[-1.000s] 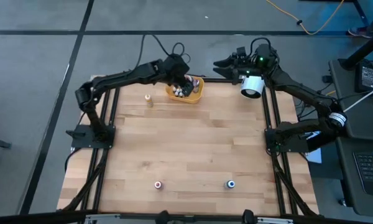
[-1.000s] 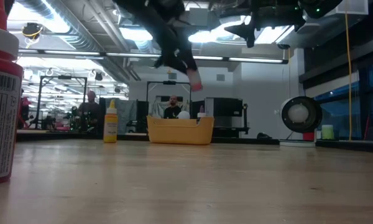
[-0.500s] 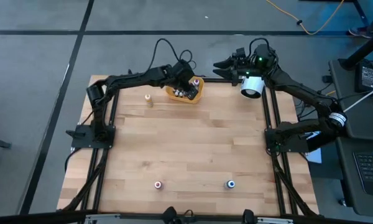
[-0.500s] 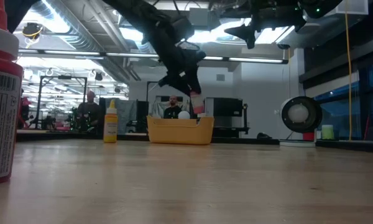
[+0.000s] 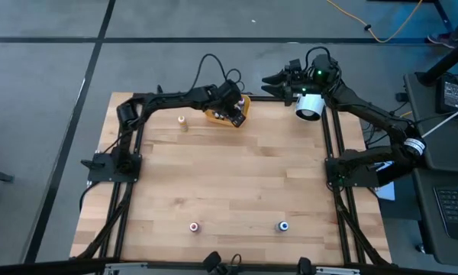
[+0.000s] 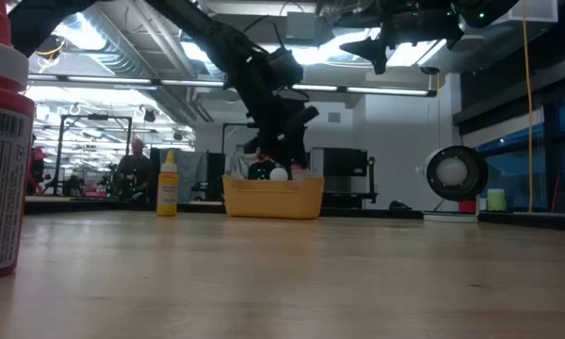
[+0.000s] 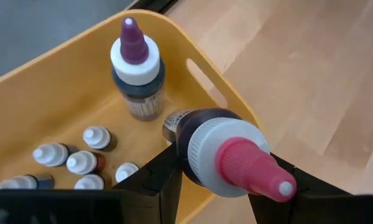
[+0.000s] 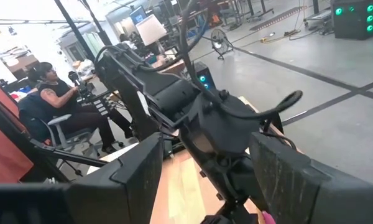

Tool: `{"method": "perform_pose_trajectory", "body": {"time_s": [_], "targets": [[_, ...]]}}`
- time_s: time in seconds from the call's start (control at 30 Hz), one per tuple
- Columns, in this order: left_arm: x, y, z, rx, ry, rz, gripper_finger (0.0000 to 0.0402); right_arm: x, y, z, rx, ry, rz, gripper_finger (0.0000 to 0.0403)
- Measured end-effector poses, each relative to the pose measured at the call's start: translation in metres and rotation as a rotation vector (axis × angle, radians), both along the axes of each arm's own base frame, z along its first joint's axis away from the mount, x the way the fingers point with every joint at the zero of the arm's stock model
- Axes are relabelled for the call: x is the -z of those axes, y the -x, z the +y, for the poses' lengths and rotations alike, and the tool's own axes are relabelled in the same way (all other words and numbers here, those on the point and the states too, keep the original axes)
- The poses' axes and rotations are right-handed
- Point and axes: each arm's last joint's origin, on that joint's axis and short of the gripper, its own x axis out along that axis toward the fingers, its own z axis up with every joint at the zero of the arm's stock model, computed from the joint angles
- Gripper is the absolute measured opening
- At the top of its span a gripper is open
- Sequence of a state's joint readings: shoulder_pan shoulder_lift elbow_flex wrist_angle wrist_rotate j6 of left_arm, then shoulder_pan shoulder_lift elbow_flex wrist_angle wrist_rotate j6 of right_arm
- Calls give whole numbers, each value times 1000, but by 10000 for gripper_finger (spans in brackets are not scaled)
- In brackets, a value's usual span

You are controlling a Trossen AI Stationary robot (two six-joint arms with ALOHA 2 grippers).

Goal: Pick & Place food coloring
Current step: Put the large pink food coloring bottle into the bin

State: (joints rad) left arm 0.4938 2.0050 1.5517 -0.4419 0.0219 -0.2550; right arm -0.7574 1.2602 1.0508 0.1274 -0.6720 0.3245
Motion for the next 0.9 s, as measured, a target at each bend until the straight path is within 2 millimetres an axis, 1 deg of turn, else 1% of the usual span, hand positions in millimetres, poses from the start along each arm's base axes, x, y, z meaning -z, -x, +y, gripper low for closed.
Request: {"method": "perform_pose_trajectory", "body": {"time_s": [0.17, 0.53, 0.63, 0.9], "targets": [[11, -3, 2, -4, 3, 21, 145, 0, 0, 0, -3, 3, 0, 240], [17, 0, 13, -42, 25, 9, 145, 0, 0, 0, -3, 12, 1, 240], [21, 1, 14, -45, 34, 29, 145, 0, 0, 0, -3, 12, 1, 240], [23, 3, 16, -60, 29, 47, 145, 0, 0, 0, -4, 15, 1, 240]]}}
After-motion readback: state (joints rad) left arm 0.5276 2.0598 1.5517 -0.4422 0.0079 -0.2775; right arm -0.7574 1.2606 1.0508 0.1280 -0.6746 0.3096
